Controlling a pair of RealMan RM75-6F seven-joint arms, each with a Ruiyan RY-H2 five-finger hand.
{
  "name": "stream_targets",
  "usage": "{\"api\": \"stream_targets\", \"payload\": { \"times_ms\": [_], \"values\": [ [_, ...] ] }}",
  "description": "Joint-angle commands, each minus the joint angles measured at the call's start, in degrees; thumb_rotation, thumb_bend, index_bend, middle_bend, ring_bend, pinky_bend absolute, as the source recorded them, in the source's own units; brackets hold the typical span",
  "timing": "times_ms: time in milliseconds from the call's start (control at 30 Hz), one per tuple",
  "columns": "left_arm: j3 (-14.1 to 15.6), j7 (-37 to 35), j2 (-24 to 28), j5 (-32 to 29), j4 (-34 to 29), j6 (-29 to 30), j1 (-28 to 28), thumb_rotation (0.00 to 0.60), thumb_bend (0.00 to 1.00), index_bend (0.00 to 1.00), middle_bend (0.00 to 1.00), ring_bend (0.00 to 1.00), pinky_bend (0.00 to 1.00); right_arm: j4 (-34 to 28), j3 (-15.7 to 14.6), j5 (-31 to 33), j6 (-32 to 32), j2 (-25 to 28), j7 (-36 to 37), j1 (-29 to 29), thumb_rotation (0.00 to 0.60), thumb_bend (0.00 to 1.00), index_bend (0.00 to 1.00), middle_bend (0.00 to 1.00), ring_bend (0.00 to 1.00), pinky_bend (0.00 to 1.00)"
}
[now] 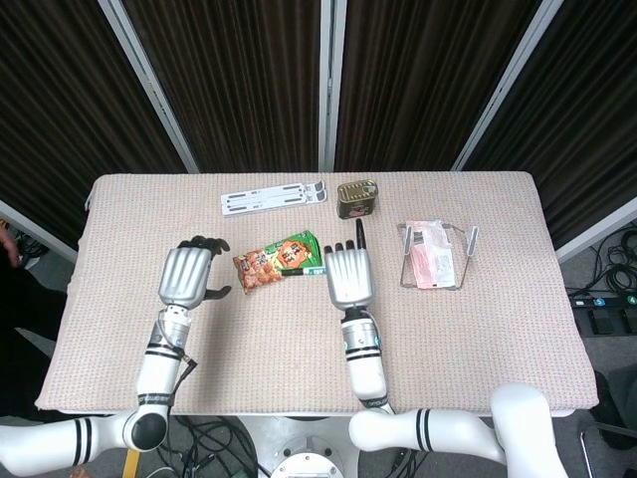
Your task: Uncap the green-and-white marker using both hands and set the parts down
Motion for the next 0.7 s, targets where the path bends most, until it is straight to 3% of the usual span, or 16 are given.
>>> {"api": "stream_targets", "payload": {
  "times_ms": [33,267,700],
  "values": [
    [-0.33,1.96,-1.94,-1.52,0.42,1.16,-1.64,0.6,0.09,0.38,0.4,0.31,0.39,2.32,0.51,0.45,-0.84,-1.26,0.82,0.83,0.6,0.33,0.7,0.64,0.42,0.04],
    [-0.91,4.42,-5.63,-4.61,4.76,0.3,-5.53,0.6,0.1,0.39,0.41,0.33,0.42,7.03,1.58,0.53,-2.71,-3.74,3.85,2.31,0.6,0.33,0.7,0.64,0.42,0.04],
    [-2.98,4.82,-10.23,-9.78,10.35,0.99,-9.49,0.6,0.15,0.43,0.45,0.4,0.47,8.39,3.69,-0.2,-3.02,-4.53,7.32,3.16,0.6,0.33,0.7,0.64,0.42,0.04]
  ]
}}
